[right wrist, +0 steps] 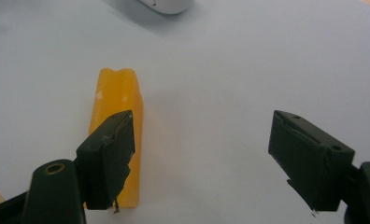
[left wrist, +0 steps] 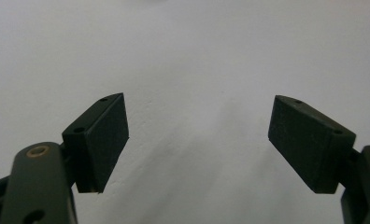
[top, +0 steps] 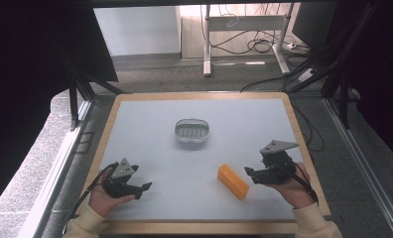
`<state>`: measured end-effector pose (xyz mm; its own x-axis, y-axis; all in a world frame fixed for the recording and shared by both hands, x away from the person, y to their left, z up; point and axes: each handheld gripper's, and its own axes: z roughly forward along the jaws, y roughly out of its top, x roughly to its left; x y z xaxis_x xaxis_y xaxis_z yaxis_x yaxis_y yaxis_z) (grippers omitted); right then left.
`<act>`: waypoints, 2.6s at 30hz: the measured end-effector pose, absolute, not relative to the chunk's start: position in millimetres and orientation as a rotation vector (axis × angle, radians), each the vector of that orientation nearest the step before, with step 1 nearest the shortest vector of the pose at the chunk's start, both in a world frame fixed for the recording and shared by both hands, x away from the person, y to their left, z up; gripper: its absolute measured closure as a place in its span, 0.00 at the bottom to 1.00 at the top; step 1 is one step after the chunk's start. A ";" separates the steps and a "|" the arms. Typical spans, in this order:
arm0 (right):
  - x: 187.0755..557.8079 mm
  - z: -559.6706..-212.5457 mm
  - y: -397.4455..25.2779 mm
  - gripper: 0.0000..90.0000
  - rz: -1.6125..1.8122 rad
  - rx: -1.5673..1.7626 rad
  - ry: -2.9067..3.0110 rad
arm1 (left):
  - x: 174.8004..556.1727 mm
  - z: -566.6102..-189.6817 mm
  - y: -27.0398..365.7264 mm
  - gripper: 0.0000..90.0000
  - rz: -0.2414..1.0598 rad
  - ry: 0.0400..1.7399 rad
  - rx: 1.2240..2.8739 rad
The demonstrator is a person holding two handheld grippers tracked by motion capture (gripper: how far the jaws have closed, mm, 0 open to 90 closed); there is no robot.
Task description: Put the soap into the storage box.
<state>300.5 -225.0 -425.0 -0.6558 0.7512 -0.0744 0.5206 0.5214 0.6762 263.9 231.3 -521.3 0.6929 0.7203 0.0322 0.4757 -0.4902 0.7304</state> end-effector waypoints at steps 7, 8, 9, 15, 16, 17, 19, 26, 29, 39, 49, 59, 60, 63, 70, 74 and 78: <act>300.4 -427.9 -212.8 0.27 0.847 1.010 2.460 | 264.6 -522.1 230.8 0.22 0.428 0.906 2.194; 300.4 -427.9 -212.8 0.27 0.847 1.010 2.460 | 264.6 -522.1 230.8 0.22 0.428 0.906 2.194; 300.2 -428.5 -209.7 0.28 0.837 1.011 2.470 | 264.1 -521.6 231.1 0.22 0.428 0.910 2.187; 299.0 -428.6 -202.2 0.29 0.830 0.997 2.497 | 262.5 -520.9 230.2 0.22 0.425 0.908 2.179; 299.0 -428.6 -202.2 0.29 0.830 0.997 2.497 | 262.5 -520.9 230.2 0.22 0.425 0.908 2.179; 298.5 -429.4 -199.3 0.29 0.821 0.987 2.512 | 262.6 -520.7 229.8 0.22 0.428 0.907 2.181; 298.6 -429.9 -197.9 0.29 0.816 0.980 2.518 | 262.7 -520.4 229.7 0.22 0.430 0.906 2.183; 301.0 -434.5 -189.9 0.31 0.796 0.964 2.557 | 263.2 -520.3 230.3 0.22 0.430 0.903 2.194; 302.0 -438.5 -182.8 0.32 0.769 0.937 2.594 | 261.8 -519.9 229.7 0.22 0.428 0.907 2.184; 305.7 -445.3 -173.4 0.32 0.703 0.932 2.638 | 262.0 -519.4 230.6 0.22 0.427 0.902 2.195; 312.3 -460.1 -161.0 0.31 0.606 0.946 2.722 | 261.5 -518.9 231.6 0.22 0.436 0.909 2.194; 322.0 -477.8 -149.2 0.50 0.445 0.974 2.790 | 260.6 -518.2 232.5 0.22 0.435 0.905 2.196; 322.0 -477.8 -149.2 0.50 0.445 0.974 2.790 | 260.6 -518.2 232.5 0.22 0.435 0.905 2.196; 323.7 -484.4 -144.8 0.62 0.404 0.983 2.836 | 261.5 -519.4 232.4 0.21 0.426 0.904 2.207; 323.3 -484.7 -139.8 0.67 0.360 0.998 2.822 | 261.1 -519.4 233.4 0.21 0.420 0.906 2.206; 323.3 -484.1 -139.7 0.68 0.364 0.995 2.823 | 261.5 -520.3 234.1 0.21 0.416 0.909 2.210; 322.5 -483.4 -139.6 0.68 0.367 0.985 2.812 | 261.5 -520.1 234.2 0.21 0.416 0.909 2.208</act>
<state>322.5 -139.6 -483.4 -0.7762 0.6285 -0.0503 0.5946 0.7562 0.2733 261.5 234.2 -520.1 0.7018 0.7118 0.0275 0.4862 -0.5069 0.7118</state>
